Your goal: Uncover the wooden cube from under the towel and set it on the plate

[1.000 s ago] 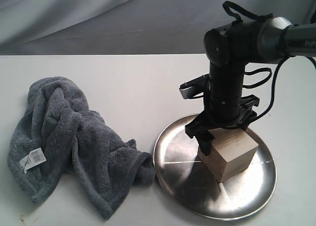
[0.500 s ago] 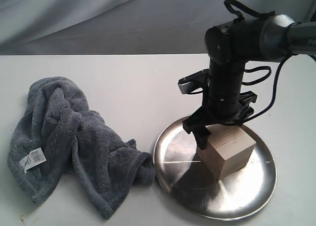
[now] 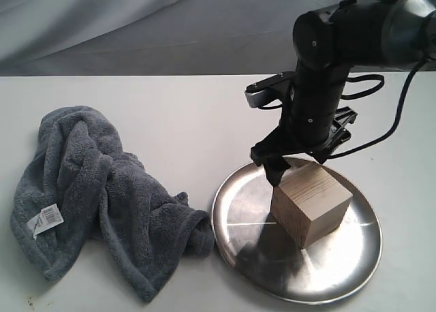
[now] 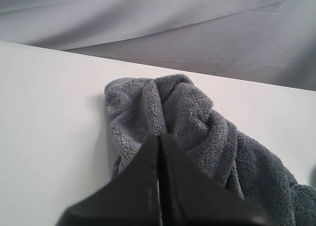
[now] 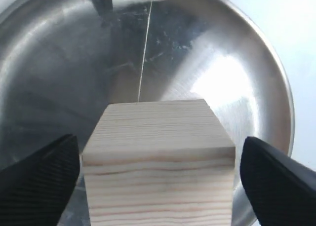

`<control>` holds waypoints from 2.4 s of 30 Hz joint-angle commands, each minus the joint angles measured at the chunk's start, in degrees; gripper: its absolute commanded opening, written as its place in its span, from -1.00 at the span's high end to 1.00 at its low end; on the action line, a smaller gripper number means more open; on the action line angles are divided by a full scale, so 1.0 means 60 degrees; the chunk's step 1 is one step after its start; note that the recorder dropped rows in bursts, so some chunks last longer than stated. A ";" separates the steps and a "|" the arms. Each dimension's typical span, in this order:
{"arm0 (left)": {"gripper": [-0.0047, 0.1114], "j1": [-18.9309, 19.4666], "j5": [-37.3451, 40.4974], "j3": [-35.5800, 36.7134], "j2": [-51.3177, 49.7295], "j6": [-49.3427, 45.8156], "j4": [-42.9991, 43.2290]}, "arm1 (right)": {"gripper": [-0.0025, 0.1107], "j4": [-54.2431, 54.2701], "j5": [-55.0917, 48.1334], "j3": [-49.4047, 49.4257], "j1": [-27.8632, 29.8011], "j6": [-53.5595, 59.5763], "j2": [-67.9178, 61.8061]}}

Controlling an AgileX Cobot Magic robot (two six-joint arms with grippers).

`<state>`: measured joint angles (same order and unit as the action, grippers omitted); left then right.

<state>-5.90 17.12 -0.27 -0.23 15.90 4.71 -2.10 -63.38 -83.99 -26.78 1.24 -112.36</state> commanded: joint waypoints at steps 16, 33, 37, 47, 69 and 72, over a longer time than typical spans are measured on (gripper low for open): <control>0.92 -0.0048 -0.0062 0.0046 0.0038 0.0008 -0.0044 | 0.96 -0.0572 0.0105 -0.0012 0.1860 -0.0267 0.0869; 0.92 -0.0048 -0.0062 0.0046 0.0038 0.0025 -0.0044 | 0.96 -0.0092 0.1078 0.1435 0.4579 -0.0512 0.2681; 0.92 -0.0048 -0.0062 0.0046 0.0038 0.0025 -0.0044 | 0.96 0.0063 0.1978 0.2542 0.4767 -0.0492 0.3901; 0.92 -0.0048 -0.0062 0.0046 0.0038 -0.0006 -0.0044 | 0.96 0.0218 0.4701 0.6607 0.4767 -0.0393 0.9518; 0.92 -0.0048 -0.0062 0.0046 0.0038 -0.0013 -0.0044 | 0.96 0.0144 0.3497 0.7923 0.4767 -0.0417 1.8727; 0.92 -0.0048 -0.0086 0.0046 0.0038 -0.0013 -0.0044 | 0.96 -0.0038 0.3095 0.7874 0.4767 -0.0459 1.8727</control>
<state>-5.90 17.12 -0.27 -0.23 15.90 4.71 -0.79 -42.72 -36.88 1.47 -1.54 -0.17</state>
